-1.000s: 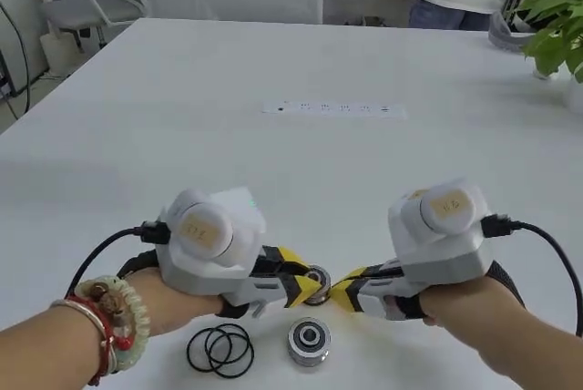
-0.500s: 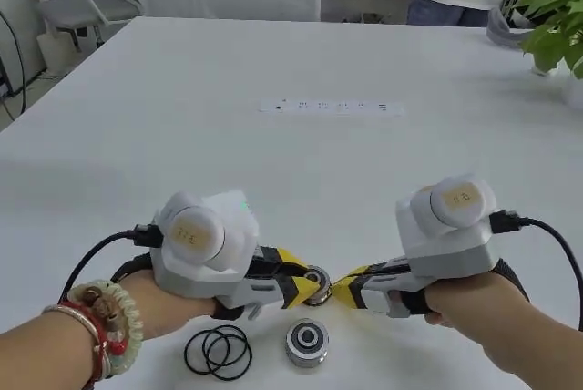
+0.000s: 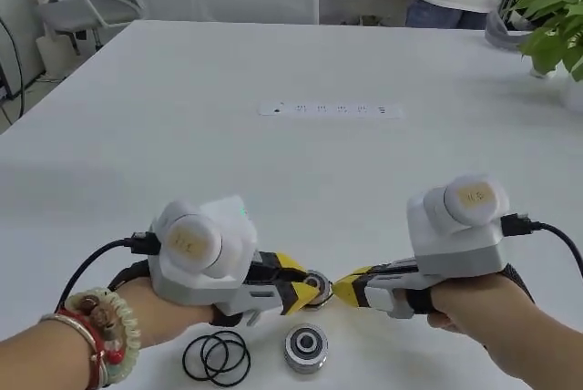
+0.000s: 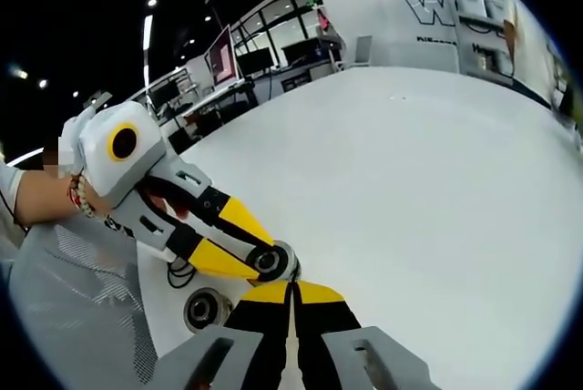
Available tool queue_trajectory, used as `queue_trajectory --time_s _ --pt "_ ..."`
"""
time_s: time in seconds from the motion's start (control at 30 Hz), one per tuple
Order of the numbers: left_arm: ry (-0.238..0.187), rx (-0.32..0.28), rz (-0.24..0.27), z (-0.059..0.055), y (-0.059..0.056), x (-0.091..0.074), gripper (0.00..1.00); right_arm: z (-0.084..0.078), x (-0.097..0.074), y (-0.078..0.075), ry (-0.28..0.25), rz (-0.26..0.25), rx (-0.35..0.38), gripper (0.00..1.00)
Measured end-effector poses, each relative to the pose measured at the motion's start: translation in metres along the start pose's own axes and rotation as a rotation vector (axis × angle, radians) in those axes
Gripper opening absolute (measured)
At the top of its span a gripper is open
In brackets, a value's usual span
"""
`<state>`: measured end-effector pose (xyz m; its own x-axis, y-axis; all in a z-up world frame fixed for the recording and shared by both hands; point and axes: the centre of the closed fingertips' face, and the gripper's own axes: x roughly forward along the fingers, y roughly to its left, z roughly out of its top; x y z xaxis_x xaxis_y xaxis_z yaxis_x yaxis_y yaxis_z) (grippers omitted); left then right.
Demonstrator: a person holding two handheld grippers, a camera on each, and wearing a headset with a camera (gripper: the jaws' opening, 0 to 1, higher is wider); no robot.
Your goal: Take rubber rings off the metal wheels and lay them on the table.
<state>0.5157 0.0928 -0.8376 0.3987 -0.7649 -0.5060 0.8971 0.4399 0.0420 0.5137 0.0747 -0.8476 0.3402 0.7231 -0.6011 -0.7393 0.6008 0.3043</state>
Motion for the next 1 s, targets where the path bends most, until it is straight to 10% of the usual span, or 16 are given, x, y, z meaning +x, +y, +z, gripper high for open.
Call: queue_trajectory --time_s 0.47,1.0 --pt "0.002 0.013 0.003 0.0001 -0.0007 0.0001 0.07 0.0027 -0.0010 0.0019 -0.041 0.045 0.204 0.00" --pt "0.005 0.018 0.004 0.0003 -0.0006 0.0004 0.07 0.0065 -0.0005 0.0051 -0.040 0.041 0.213 0.00"
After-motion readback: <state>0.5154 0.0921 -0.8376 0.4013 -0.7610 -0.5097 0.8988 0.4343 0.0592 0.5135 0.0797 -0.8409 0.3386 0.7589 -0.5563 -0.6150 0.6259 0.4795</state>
